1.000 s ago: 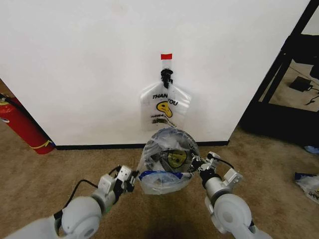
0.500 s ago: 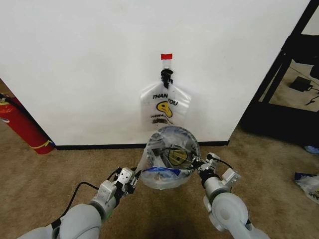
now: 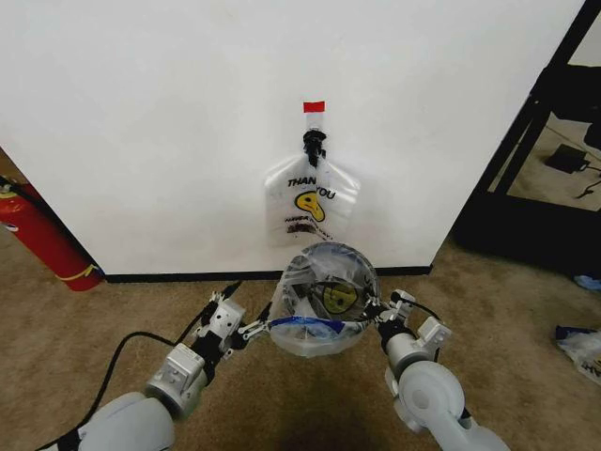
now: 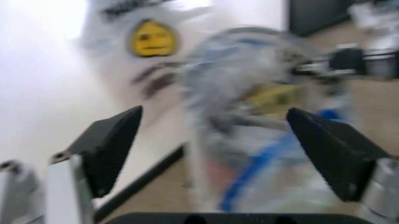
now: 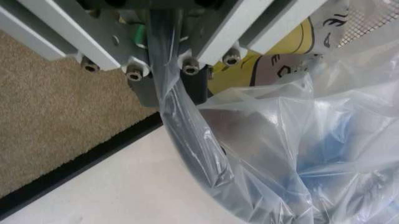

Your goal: Pick up the garbage bag from the wall and place it over the trash bin.

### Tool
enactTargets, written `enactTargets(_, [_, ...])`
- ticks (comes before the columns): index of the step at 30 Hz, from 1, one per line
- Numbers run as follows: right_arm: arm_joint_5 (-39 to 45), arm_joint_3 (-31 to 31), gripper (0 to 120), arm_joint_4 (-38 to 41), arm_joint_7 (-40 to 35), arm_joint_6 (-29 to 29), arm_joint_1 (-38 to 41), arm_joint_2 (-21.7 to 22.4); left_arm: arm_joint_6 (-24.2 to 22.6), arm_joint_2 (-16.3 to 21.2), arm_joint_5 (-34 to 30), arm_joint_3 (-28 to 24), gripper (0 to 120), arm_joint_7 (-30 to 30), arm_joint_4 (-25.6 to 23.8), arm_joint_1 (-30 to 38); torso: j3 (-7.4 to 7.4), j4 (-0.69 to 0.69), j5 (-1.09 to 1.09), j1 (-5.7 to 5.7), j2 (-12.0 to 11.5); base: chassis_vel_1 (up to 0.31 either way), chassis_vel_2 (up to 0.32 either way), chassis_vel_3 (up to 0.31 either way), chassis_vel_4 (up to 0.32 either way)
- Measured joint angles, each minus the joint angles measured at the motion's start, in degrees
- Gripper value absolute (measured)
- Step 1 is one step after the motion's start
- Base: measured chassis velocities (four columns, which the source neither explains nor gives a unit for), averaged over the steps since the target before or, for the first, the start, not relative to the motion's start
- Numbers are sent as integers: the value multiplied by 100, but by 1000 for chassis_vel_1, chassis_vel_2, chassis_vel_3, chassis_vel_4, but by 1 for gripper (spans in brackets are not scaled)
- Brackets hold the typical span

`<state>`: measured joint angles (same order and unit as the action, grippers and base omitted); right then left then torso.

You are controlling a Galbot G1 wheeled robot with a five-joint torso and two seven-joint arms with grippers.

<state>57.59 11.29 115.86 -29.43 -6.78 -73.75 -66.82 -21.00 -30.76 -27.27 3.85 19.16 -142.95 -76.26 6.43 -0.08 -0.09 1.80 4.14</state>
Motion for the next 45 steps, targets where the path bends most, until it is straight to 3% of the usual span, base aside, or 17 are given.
enactTargets(2, [-66,-14,0,31,-13,-1,-49,45,-381,35,36,-424,100,-505,-26,339,0,-2,-1,0,0,0,0,0,0])
enactTargets(4, [-94,-28,0,62,-55,-26,-59,50,-536,10,53,-618,100,-645,55,516,0,-2,-1,0,0,0,0,0,0])
enactTargets(11, [-85,-135,0,77,-99,-83,7,32,-635,-70,86,-872,100,-844,291,881,0,-1,-1,0,0,0,0,0,0])
enactTargets(14, [-43,-180,0,70,-131,-139,45,9,-636,-63,87,-941,94,-910,487,1046,0,-2,-1,0,0,0,0,0,0])
enactTargets(16, [-35,-220,0,71,-140,-170,65,-18,-635,-77,87,-974,86,-939,648,1096,0,-1,-1,0,0,0,0,0,0])
enactTargets(20, [-35,-245,0,62,-140,-176,75,-32,-641,-100,79,-998,81,-950,755,1100,1,-1,-2,0,0,0,0,0,0])
enactTargets(38, [-65,-321,0,72,-138,-181,85,-37,-638,-173,81,-1049,14,-1014,973,1038,1,-1,-1,0,0,0,0,0,0])
enactTargets(41, [-66,-323,0,72,-137,-181,86,-43,-628,-175,81,-1047,9,-1009,971,1013,1,-1,-1,0,0,0,0,0,0])
enactTargets(42, [-69,-325,0,72,-137,-181,89,-52,-613,-178,81,-1046,1,-1005,960,977,0,-1,-1,0,0,0,0,0,0])
enactTargets(45, [-73,-325,0,70,-136,-181,91,-80,-546,-195,121,-1044,0,-996,942,915,0,-1,-1,0,0,0,0,0,0])
